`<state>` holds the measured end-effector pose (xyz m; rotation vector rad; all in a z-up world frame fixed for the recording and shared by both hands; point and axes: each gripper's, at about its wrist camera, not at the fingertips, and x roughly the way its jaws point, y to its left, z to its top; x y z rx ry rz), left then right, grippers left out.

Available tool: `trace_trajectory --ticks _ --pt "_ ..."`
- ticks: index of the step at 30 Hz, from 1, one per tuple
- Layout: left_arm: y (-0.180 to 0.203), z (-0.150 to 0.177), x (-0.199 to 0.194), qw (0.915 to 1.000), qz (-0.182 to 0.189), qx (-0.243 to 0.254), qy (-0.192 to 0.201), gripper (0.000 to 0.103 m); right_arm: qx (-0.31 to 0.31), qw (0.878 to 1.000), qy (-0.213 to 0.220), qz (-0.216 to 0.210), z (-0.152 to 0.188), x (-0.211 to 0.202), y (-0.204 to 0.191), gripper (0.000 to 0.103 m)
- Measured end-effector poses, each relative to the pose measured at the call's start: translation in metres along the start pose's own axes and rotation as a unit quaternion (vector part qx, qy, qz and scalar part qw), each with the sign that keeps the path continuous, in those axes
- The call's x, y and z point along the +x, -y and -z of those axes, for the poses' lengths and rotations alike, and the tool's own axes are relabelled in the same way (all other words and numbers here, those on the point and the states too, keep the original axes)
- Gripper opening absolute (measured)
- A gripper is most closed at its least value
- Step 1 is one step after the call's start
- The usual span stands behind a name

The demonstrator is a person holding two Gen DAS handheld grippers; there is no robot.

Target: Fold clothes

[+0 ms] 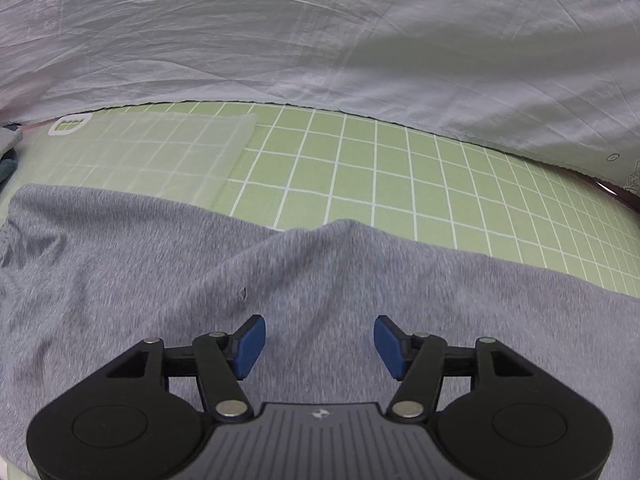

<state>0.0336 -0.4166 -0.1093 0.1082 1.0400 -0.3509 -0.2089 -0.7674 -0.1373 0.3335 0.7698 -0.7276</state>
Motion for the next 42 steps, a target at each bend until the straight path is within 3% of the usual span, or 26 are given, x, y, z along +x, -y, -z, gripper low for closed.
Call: trace_trajectory --ticks 2,4,11,15,18,26,30,35,38,42 --pt "-0.009 0.007 -0.004 0.9998 -0.004 -0.019 -0.007 0.062 0.012 1.0 -0.005 0.011 0.009 0.002 0.01 0.067" --pt "-0.016 0.013 -0.01 0.9994 -0.013 -0.03 -0.009 0.063 0.021 0.999 -0.01 0.024 0.015 0.003 0.02 0.079" --pt "-0.034 0.029 -0.02 0.9969 -0.041 -0.064 -0.021 0.073 0.054 0.997 0.02 0.049 -0.008 0.001 0.049 0.08" --pt "-0.046 0.036 -0.018 0.993 -0.056 -0.096 -0.041 0.075 0.035 0.998 0.017 0.058 -0.026 0.021 0.045 0.08" --pt "-0.054 0.033 -0.027 0.9915 -0.063 -0.108 -0.037 0.075 0.015 0.996 0.002 0.091 -0.03 0.043 0.04 0.08" --pt "-0.101 0.026 -0.083 0.9837 -0.105 -0.146 -0.004 0.079 0.021 0.992 0.002 0.121 -0.048 0.065 0.051 0.097" --pt "-0.144 0.049 -0.094 0.9709 -0.131 -0.2 0.006 0.079 0.012 0.991 -0.007 0.132 -0.041 0.049 0.03 0.096" --pt "-0.191 0.066 -0.101 0.9588 -0.138 -0.247 0.02 0.079 -0.016 0.997 -0.02 0.078 -0.003 0.008 -0.025 0.097" --pt "-0.211 0.067 -0.103 0.959 -0.136 -0.247 0.03 0.079 -0.028 0.997 -0.02 0.065 0.023 -0.013 -0.057 0.098" --pt "-0.234 0.058 -0.101 0.9673 -0.133 -0.212 0.042 0.079 -0.008 0.997 -0.032 0.071 0.042 -0.035 -0.084 0.098"
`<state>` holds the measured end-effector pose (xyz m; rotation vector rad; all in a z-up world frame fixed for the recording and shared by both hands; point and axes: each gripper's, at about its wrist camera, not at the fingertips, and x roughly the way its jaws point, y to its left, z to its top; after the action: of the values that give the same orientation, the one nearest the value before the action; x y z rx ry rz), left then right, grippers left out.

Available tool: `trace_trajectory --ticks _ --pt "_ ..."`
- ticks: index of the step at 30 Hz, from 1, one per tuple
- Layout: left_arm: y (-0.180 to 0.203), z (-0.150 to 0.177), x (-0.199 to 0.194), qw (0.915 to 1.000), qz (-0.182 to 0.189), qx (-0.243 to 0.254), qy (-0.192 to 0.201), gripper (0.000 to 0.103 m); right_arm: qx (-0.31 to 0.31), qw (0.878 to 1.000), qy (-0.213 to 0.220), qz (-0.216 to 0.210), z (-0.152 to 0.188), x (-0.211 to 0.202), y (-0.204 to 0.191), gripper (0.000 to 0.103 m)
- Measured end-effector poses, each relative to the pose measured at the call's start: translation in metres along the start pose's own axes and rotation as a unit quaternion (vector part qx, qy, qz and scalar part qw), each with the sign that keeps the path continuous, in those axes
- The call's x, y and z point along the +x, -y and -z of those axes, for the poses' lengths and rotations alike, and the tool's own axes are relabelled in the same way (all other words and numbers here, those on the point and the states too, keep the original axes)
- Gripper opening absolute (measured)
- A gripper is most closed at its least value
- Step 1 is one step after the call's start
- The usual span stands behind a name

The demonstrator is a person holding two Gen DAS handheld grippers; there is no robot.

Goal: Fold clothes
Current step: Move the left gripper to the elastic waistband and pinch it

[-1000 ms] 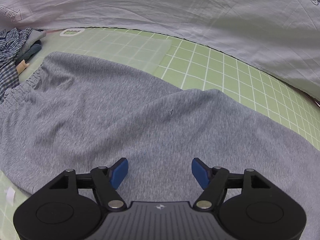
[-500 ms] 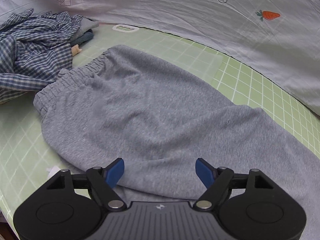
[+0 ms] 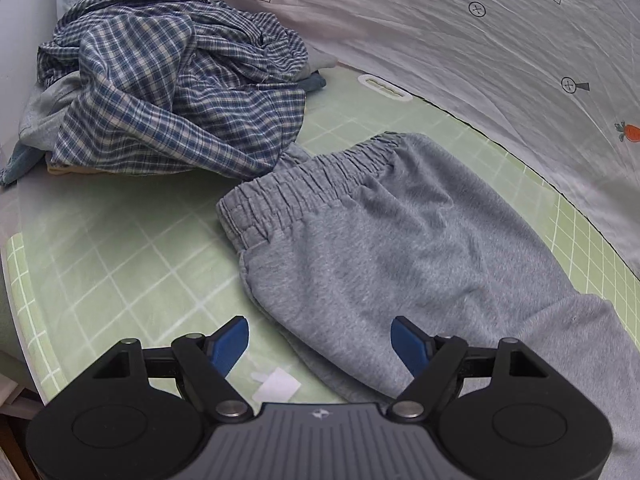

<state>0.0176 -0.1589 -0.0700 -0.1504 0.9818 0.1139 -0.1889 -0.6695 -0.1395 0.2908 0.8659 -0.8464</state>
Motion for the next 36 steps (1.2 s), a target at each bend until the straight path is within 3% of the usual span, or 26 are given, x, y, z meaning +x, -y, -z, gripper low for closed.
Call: trace_trajectory --ticks 4,10,13,20,26,32,36 --pt "-0.011 -0.021 0.011 0.9981 0.019 0.052 0.027 0.076 -0.005 1.0 0.002 0.027 0.017 -0.019 -0.025 0.099" --pt "-0.021 -0.052 0.035 0.9876 0.062 0.136 0.048 0.066 0.035 0.998 0.007 0.06 0.048 -0.039 -0.059 0.101" --pt "-0.024 -0.06 0.047 0.9806 0.082 0.17 0.053 0.064 0.043 0.996 0.004 0.08 0.051 -0.045 -0.076 0.101" --pt "-0.019 -0.061 0.066 0.9635 0.115 0.232 0.068 0.064 -0.004 0.99 0.0 0.139 0.044 -0.048 -0.11 0.101" --pt "-0.017 -0.067 0.08 0.9569 0.153 0.238 0.067 0.065 -0.027 0.987 -0.005 0.155 0.041 -0.047 -0.115 0.102" --pt "-0.025 -0.079 0.092 0.9632 0.175 0.2 0.044 0.066 -0.008 0.988 -0.007 0.157 0.04 -0.046 -0.114 0.103" --pt "-0.027 -0.082 0.099 0.9628 0.19 0.191 0.017 0.076 0.0 0.988 -0.001 0.155 0.042 -0.046 -0.113 0.103"
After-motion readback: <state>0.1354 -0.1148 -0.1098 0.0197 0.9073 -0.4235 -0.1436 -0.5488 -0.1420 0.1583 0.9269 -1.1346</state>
